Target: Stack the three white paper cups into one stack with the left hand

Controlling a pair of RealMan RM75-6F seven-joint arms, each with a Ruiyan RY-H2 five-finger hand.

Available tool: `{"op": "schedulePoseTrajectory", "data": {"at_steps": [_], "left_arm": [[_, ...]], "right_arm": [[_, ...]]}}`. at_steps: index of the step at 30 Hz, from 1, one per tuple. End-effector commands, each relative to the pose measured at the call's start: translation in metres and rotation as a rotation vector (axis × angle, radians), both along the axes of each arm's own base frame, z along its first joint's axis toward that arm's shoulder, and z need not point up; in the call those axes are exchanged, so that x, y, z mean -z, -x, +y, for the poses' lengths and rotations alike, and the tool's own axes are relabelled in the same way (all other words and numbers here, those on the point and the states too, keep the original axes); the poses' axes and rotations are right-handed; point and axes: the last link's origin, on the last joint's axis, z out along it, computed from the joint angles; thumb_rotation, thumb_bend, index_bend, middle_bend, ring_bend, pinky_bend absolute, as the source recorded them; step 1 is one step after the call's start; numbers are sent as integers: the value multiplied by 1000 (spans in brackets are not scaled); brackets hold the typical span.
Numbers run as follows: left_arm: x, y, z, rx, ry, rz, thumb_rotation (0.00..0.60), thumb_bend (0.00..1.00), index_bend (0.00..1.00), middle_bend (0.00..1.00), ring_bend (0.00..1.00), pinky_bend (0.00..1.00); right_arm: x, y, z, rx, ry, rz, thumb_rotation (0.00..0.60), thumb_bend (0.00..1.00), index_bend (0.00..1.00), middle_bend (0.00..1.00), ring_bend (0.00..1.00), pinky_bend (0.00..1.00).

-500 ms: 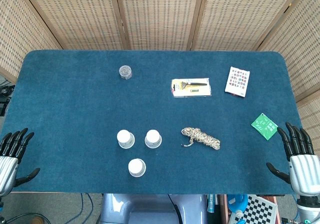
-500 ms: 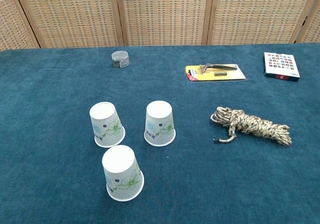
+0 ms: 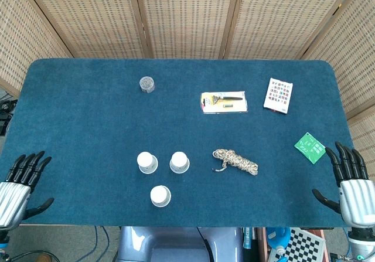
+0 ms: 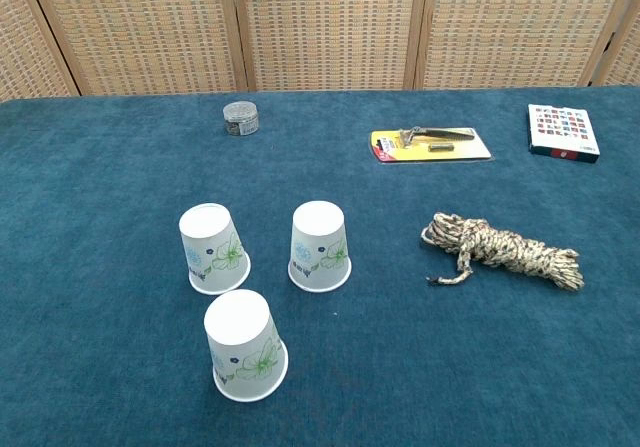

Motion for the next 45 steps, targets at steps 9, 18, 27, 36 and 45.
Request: {"op": "schedulePoseTrajectory", "data": {"at_steps": [9,18,27,36,45], "left_arm": [[76,-67,51,382,337,219,600,206,2,70,127,242],[116,-109,68,531,395,293,600,206,136,176,208,252],[152,-133,81,563,456,352,600,206,160,188,219,252],[178,-141,93,569,466,402,600,207,239,271,285,252],[196,-145,96,577,481,370,600,207,324,338,334,259]], "right_arm": [[1,4,-7,26,3,7,600,0,27,0,0,0],[-2,10,-11,54,16,3,600,0,27,0,0,0],[-5,15,-13,76,23,-1,600,0,27,0,0,0],[-7,19,-15,91,29,-6,600,0,27,0,0,0],[-8,20,-16,99,31,-11,600,0,27,0,0,0]]}}
